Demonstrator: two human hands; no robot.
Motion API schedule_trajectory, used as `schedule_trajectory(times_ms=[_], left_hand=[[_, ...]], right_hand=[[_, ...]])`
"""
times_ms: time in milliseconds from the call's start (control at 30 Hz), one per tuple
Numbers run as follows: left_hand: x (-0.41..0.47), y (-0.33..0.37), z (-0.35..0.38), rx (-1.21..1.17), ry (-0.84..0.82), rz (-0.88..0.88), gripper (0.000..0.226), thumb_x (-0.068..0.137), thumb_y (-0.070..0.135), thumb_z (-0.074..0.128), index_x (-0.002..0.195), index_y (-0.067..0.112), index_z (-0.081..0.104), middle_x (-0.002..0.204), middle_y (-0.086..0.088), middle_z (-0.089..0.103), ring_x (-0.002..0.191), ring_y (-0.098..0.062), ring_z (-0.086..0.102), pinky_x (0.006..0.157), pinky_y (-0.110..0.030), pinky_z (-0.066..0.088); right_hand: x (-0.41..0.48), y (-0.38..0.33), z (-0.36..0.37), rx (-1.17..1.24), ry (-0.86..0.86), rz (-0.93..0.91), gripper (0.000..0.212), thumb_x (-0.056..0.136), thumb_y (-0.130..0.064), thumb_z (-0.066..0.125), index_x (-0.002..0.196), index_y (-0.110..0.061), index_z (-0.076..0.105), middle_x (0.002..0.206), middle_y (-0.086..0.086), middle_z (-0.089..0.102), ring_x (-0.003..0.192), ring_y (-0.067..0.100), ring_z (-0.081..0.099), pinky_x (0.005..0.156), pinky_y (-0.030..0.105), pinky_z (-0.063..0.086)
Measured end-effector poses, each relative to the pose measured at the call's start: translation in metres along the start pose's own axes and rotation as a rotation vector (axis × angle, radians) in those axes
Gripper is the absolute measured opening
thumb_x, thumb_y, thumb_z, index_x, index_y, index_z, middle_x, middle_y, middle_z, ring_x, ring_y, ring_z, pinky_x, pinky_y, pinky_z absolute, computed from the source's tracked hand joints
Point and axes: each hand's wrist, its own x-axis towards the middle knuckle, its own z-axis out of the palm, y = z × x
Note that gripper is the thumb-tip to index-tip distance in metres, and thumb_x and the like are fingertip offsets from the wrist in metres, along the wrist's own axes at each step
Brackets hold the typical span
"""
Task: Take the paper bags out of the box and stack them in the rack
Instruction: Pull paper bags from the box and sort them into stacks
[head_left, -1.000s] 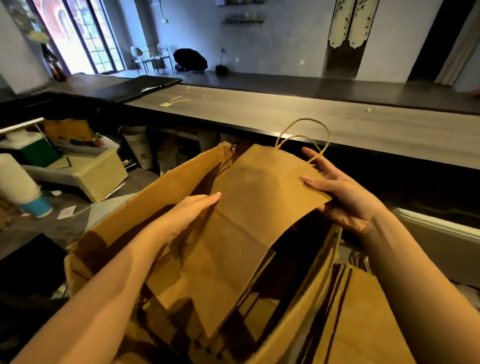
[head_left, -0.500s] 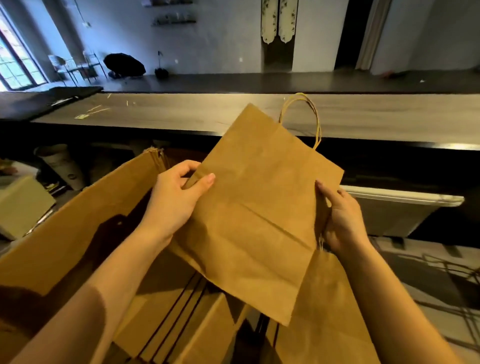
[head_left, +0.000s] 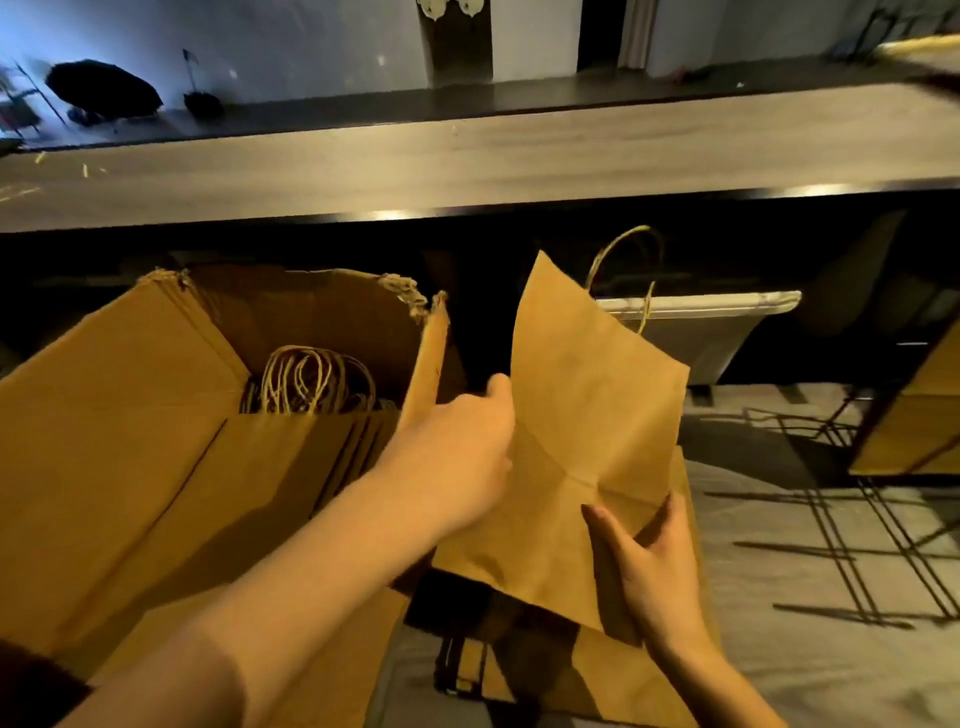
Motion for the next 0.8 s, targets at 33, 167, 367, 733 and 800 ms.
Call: schedule_trajectory(times_ms=[33, 167, 367, 733, 800], left_hand=[[0.009, 0.012, 0.013, 0.056, -0.046, -0.023, 0.059, 0.096, 0.016, 0.050, 0.143, 0.019, 0.015, 0.108, -0.006, 0.058, 0.090, -0.022, 0.060, 0.072, -0.037, 0.053], [0.036, 0.040, 0.057, 0.124, -0.160, -0.060, 0.070, 0.094, 0.013, 0.052, 0.147, 0.010, 0.007, 0.118, -0.012, 0.056, 0.099, -0.027, 0.058, 0.070, -0.036, 0.044], [0.042, 0.025, 0.120, -0.043, -0.408, -0.203, 0.068, 0.097, 0.025, 0.046, 0.150, 0.012, 0.007, 0.142, -0.012, 0.040, 0.122, -0.030, 0.049, 0.090, -0.038, 0.045], [0.030, -0.021, 0.162, -0.185, -0.436, -0.383, 0.067, 0.096, 0.049, 0.037, 0.148, 0.012, 0.018, 0.143, -0.008, 0.041, 0.124, -0.024, 0.047, 0.097, -0.036, 0.046], [0.033, -0.018, 0.154, -0.155, -0.469, -0.387, 0.070, 0.096, 0.050, 0.036, 0.150, 0.012, 0.011, 0.145, -0.009, 0.039, 0.124, -0.025, 0.047, 0.098, -0.036, 0.045]], right_hand=[[0.004, 0.009, -0.008, -0.045, 0.037, 0.004, 0.071, 0.075, -0.031, 0.077, 0.134, -0.023, 0.038, 0.118, -0.013, 0.049, 0.110, 0.009, 0.047, 0.097, 0.031, 0.039], [0.014, 0.037, -0.040, -0.147, 0.103, -0.009, 0.056, 0.080, -0.022, 0.073, 0.125, -0.024, 0.040, 0.117, -0.006, 0.053, 0.108, 0.013, 0.052, 0.094, 0.032, 0.041], [0.024, 0.064, -0.079, -0.516, 0.055, 0.162, 0.058, 0.079, -0.040, 0.071, 0.126, -0.020, 0.044, 0.111, 0.007, 0.064, 0.101, 0.030, 0.062, 0.084, 0.040, 0.049], [0.019, 0.054, -0.056, -1.155, -0.119, 0.192, 0.077, 0.080, -0.079, 0.016, 0.132, -0.025, 0.032, 0.091, 0.003, 0.066, 0.085, 0.022, 0.066, 0.076, 0.037, 0.054], [0.027, 0.040, -0.061, -1.208, -0.105, 0.161, 0.076, 0.079, -0.078, 0.013, 0.123, -0.025, 0.045, 0.085, 0.001, 0.063, 0.084, 0.022, 0.065, 0.074, 0.037, 0.054]])
